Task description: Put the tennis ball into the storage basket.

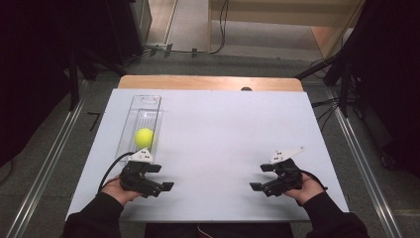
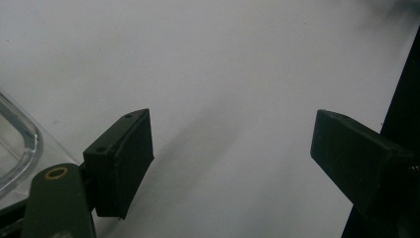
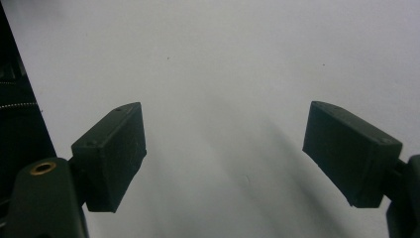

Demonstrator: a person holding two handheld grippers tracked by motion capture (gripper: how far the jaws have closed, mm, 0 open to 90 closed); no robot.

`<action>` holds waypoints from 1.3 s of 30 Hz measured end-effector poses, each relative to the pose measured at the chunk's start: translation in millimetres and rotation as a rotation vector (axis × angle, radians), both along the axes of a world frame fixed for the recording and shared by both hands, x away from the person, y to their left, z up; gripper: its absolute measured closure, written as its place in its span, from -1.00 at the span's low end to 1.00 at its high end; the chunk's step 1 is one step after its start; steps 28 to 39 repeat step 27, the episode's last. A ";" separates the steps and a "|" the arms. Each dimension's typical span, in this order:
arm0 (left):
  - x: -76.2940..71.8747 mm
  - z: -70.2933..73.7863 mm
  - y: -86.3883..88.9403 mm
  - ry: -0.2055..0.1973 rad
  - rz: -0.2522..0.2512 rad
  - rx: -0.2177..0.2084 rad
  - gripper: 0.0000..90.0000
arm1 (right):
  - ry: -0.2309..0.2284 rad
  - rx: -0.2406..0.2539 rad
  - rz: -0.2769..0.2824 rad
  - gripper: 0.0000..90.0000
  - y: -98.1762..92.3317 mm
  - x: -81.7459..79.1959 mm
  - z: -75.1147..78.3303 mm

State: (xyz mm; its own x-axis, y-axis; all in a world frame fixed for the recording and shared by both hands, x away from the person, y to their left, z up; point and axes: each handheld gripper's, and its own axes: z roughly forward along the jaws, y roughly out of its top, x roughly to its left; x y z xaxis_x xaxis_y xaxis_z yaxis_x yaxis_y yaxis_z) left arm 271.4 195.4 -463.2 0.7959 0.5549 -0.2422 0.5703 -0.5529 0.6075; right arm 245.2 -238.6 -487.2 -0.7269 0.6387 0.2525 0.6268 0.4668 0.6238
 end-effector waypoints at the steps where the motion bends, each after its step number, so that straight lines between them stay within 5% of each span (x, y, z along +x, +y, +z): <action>1: -0.1 0.0 0.0 0.000 -0.001 0.000 -0.62 | 0.001 0.001 -0.001 -0.67 0.0 -0.1 0.0; 39: -0.1 -0.3 0.0 0.005 -0.007 0.003 -0.62 | 0.002 -0.004 0.000 -0.67 0.1 0.2 -0.4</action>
